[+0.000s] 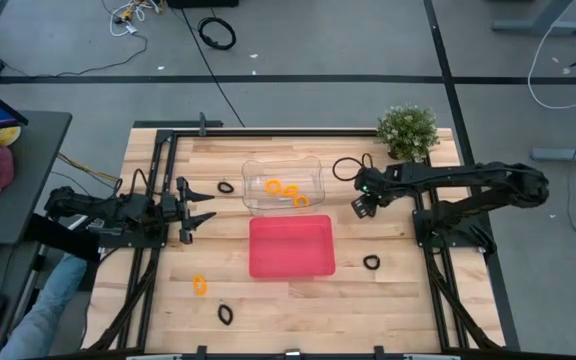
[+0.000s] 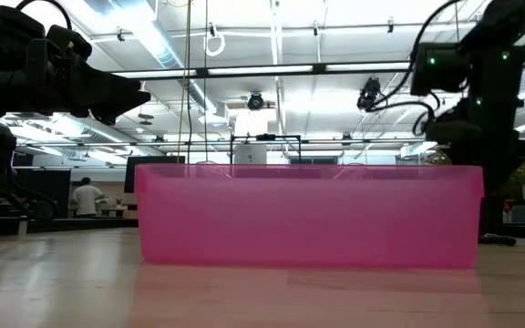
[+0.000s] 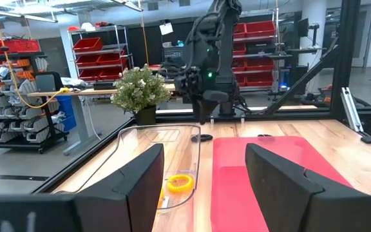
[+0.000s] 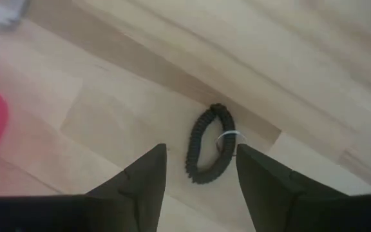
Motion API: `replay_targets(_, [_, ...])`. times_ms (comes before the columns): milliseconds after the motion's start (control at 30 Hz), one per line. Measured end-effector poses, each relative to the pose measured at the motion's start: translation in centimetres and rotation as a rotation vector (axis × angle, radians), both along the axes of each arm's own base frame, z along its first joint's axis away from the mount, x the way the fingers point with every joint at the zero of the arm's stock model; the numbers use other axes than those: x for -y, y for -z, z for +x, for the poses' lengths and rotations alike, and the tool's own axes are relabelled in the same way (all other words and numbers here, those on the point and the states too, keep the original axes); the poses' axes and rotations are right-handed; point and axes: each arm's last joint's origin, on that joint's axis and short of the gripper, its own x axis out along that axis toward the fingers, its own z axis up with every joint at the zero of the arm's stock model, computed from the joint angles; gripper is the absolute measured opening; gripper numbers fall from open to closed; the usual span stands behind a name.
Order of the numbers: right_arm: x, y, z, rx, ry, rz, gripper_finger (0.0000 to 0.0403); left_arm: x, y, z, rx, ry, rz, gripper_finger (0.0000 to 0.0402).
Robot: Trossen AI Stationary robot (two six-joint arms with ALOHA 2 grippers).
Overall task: Sort spring keychains
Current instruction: Put the black spring keychain into the transparent bin
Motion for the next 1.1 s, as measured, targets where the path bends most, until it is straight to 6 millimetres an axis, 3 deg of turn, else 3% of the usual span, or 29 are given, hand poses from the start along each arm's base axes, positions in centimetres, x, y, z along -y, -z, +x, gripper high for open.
replay_targets(367, [1.3,2.6,-1.2,-0.019,0.026,0.047,0.019,0.0,0.0,0.0,0.0,0.0,0.0,0.0222])
replay_targets(733, [2.9,5.9,0.1,-0.082,0.015,0.144,0.019,0.0,0.0,0.0,0.0,0.0,0.0,0.0222])
replay_targets(900, [3.6,6.3,0.1,-0.11,0.036,0.173,0.0189,0.0,0.0,0.0,0.0,0.0,0.0,0.0222])
replay_targets(1000, [3.6,6.0,0.2,-0.107,0.018,0.164,0.017,0.0,0.0,0.0,0.0,0.0,0.0,0.0223])
replay_targets(1100, [3.6,5.9,0.2,-0.117,-0.011,0.158,0.0125,0.0,0.0,0.0,0.0,0.0,0.0,0.0222])
